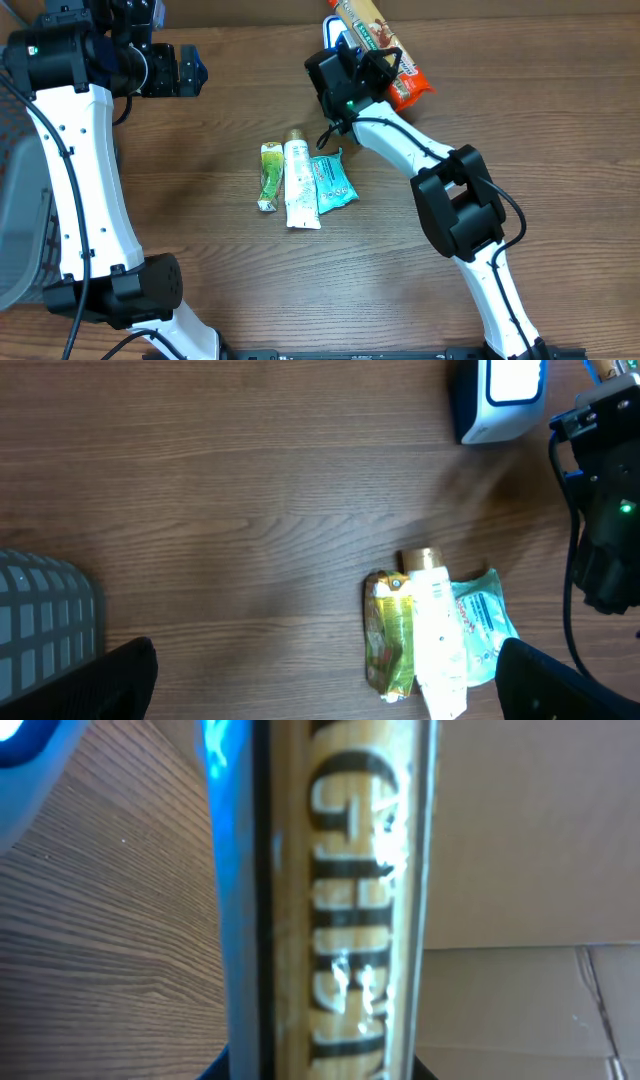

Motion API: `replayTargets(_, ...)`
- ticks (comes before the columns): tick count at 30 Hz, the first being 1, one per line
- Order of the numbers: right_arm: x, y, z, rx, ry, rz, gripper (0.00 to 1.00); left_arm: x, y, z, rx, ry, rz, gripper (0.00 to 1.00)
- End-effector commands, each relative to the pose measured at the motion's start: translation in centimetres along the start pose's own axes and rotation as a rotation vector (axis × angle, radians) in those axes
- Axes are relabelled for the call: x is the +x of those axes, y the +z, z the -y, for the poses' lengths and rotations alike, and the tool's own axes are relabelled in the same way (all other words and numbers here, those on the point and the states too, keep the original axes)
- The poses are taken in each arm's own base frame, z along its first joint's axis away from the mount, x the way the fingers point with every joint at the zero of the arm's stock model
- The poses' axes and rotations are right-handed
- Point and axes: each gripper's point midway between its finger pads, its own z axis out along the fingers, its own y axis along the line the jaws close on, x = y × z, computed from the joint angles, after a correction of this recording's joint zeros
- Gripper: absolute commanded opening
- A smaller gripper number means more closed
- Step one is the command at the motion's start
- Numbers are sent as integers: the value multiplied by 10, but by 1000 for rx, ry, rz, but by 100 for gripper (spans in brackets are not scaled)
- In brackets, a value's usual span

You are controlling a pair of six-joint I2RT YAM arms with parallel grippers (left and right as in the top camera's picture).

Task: Scan the item barcode
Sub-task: 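Hold the spaghetti package in front of the white scanner, then carry the spaghetti package to the right side of the table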

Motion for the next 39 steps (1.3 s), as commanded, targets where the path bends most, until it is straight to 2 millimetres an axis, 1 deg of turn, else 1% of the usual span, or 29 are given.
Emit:
replayTargets(1, -5, -15, 58, 149, 213, -39, 4, -2, -6, 2, 0, 23, 16, 99)
replayTargets(4, -5, -27, 65, 175, 233, -41, 4, -2, -6, 2, -1, 23, 16, 99)
replayTargets(6, -10, -38, 69, 131, 244, -9, 3, -2, -6, 2, 0, 23, 16, 100)
replayTargets(8, -14, -54, 71, 21, 262, 38, 3, -2, -6, 2, -1, 23, 16, 100)
replayTargets(10, -10, -74, 72, -178, 315, 69, 3, -2, -6, 2, 0, 23, 16, 99)
replayTargets(12, -2, -93, 78, -349, 411, 63, 3, -2, -6, 2, 0, 23, 17, 100)
replayTargets(15, 19, -119, 103, -600, 645, -9, 4, -2, -6, 2, 0, 23, 16, 100)
replayTargets(16, 23, -125, 108, -651, 695, -28, 4, -2, -6, 2, -1, 23, 16, 100)
replayTargets(18, 35, -139, 125, -790, 809, -79, 4, -2, -6, 2, 0, 23, 16, 100)
replayTargets(20, 49, -145, 143, -875, 877, -116, 4, -2, -6, 2, 0, 23, 16, 100)
replayTargets(22, 65, -145, 160, -904, 918, -146, 4, -2, -6, 2, 0, 23, 17, 100)
replayTargets(24, 86, -137, 176, -876, 966, -201, 4, -2, -6, 2, 0, 23, 16, 99)
replayTargets(26, 106, -130, 184, -851, 988, -259, 4, -2, -6, 2, -1, 23, 16, 100)
replayTargets(29, 138, -115, 185, -810, 985, -376, 4, -2, -6, 2, 0, 23, 16, 100)
replayTargets(32, 165, -98, 176, -777, 982, -487, 4, -2, -6, 2, -1, 23, 16, 99)
replayTargets(33, 175, -92, 169, -773, 978, -528, 4, -2, -6, 2, -1, 23, 16, 100)
replayTargets(35, 188, -84, 156, -776, 970, -581, 4, -2, -6, 2, -1, 23, 16, 100)
replayTargets(37, 200, -75, 139, -777, 951, -628, 4, -2, -6, 2, -1, 23, 16, 100)
replayTargets(39, 211, -67, 115, -796, 924, -660, 4, -2, -6, 2, 0, 23, 16, 100)
